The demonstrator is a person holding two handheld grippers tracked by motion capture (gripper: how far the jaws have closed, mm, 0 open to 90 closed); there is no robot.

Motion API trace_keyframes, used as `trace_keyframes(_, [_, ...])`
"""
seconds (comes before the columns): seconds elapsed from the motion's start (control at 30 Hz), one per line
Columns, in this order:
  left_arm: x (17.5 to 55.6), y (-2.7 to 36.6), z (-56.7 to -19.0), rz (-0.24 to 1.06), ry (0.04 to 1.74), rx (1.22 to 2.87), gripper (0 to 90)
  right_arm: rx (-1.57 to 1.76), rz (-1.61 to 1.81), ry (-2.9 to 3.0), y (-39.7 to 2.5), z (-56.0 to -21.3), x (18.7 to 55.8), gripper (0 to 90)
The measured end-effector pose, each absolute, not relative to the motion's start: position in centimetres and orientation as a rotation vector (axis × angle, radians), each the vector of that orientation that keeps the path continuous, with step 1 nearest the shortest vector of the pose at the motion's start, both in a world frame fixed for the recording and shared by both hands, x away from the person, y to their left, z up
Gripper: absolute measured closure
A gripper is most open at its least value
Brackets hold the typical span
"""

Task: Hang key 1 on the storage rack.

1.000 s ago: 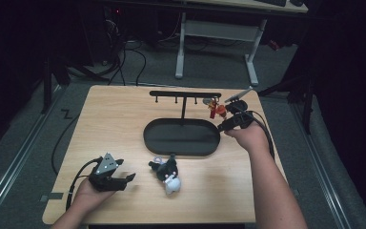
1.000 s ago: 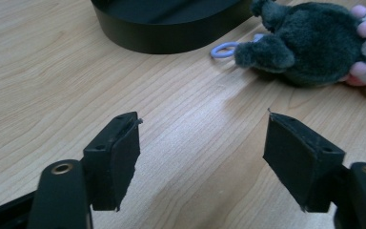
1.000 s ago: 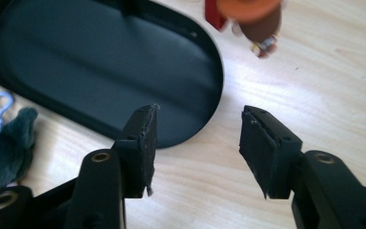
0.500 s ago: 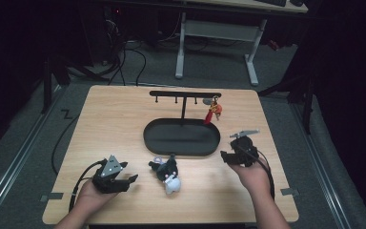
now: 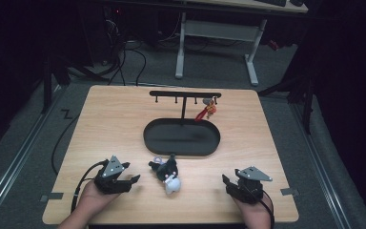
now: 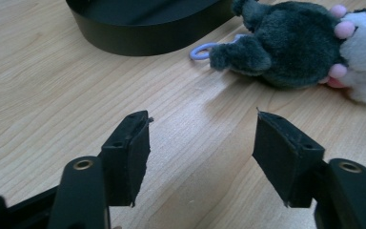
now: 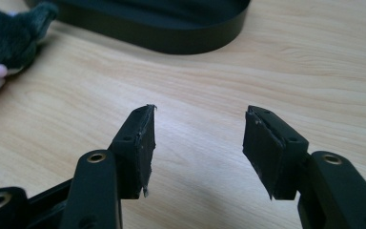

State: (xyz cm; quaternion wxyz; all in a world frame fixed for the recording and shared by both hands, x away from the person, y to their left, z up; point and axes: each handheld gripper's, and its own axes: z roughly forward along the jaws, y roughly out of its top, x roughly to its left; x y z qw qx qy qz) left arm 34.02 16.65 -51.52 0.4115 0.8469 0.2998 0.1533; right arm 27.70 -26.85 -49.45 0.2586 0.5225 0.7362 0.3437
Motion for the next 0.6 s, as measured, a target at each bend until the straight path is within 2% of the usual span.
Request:
trace_keyframes(0.17, [34.1, 16.5, -51.5, 0.38, 0.786, 2.109, 46.2, 1.469, 0.977, 2.005, -27.4, -50.3, 28.1, 45.4])
trace_keyframes(0.3, [34.9, 16.2, -50.9, 0.411, 0.837, 2.069, 73.1, 1.455, 0.991, 2.009, -27.1, -50.3, 28.1, 45.4])
trace_keyframes(0.37, [35.3, 16.1, -50.8, 0.423, 0.853, 2.064, 82.7, 1.464, 0.997, 2.008, -26.9, -50.3, 28.1, 45.4])
trace_keyframes(0.47, [37.1, 15.4, -50.8, 0.445, 0.909, 2.058, 87.7, 1.437, 0.995, 2.028, -26.6, -50.3, 28.2, 45.3])
trace_keyframes(0.6, [38.1, 13.5, -51.7, 0.402, 0.916, 2.095, 87.9, 1.441, 1.0, 2.059, -26.6, -50.7, 28.5, 45.3])
